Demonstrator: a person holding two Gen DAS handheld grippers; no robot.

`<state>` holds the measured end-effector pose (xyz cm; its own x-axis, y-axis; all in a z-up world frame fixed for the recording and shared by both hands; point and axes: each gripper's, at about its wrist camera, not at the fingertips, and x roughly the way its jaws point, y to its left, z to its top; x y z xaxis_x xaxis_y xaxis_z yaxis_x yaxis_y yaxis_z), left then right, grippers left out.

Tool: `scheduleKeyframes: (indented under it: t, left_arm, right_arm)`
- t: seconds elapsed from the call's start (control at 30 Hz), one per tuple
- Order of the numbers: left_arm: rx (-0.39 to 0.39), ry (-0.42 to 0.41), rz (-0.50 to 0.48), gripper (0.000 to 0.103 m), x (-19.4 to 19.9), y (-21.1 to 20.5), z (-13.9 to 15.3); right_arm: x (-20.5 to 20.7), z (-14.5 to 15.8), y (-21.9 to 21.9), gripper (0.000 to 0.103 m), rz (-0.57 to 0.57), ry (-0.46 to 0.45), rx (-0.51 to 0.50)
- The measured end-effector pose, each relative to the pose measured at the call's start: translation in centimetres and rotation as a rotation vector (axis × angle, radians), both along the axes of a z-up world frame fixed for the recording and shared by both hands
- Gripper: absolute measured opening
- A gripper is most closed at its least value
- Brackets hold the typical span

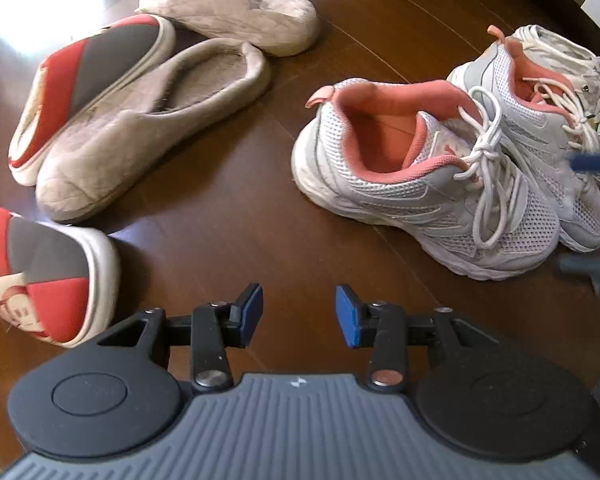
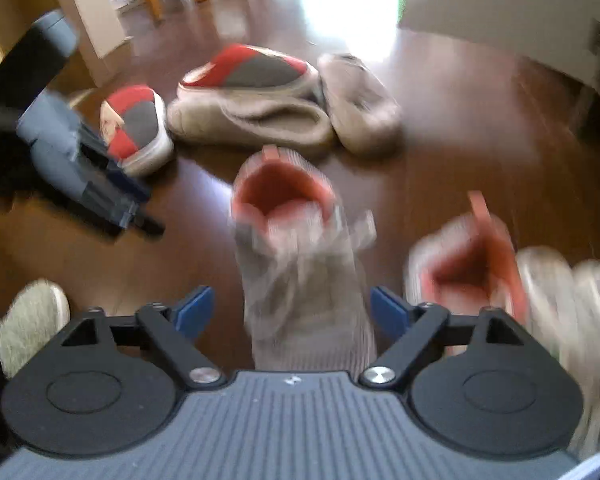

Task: Organize scattered shoes
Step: 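Carry the grey sneaker with the right tool toward the first grey sneaker, then grasp the sneaker heel with the left tool and set it beside its pair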

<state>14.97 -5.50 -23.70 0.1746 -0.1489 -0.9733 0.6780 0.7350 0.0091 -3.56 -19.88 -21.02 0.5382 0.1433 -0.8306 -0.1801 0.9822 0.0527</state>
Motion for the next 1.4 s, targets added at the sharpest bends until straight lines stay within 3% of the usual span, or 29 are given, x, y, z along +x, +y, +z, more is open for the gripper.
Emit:
scheduleKeyframes:
  t: [0.1,0.17,0.23,0.3,0.47,0.63,0.8,0.93,1.4]
  left_arm:
    - [-0.040,0.015,0.061,0.048,0.8,-0.1,-0.2]
    - [-0.081,0.044,0.119,0.047,1.6,0.2,-0.1]
    - [-0.125,0.064,0.177,0.047,2.3,0.4,0.3]
    - [-0.162,0.079,0.198,0.047,2.6,0.5,1.1]
    - [-0.259,0.094,0.208,0.051,3.0,-0.3,2.8]
    - [-0.255,0.096,0.196,0.053,3.2,-3.1,2.2]
    - [-0.132,0.105,0.152,0.047,2.1,-6.7,-0.7]
    - [-0.123,0.043,0.066,0.047,0.3,-8.4,-0.6]
    - [-0.158,0.053,0.032,0.047,-0.7,-10.7,-0.6]
  right_arm:
    - [-0.5,-1.5,0.3,0.083,0.066,-0.023,-0.148]
    - [0.8,-2.0,0.3,0.085,0.095,-0.036,-0.171]
    - [3.2,-4.4,1.5,0.085,0.114,0.004,-0.226]
    - [3.8,-5.6,1.7,0.089,0.102,0.030,-0.208]
    - [2.5,-6.1,2.9,0.080,0.019,0.017,-0.252]
    - [1.6,-6.1,3.4,0.081,0.023,0.046,-0.268]
    - [0.8,-6.1,3.3,0.084,-0.043,0.065,-0.240]
    - [-0.6,-5.4,3.2,0.075,-0.111,0.085,-0.221]
    - [-1.5,-5.4,1.7,0.075,-0.216,0.146,-0.199]
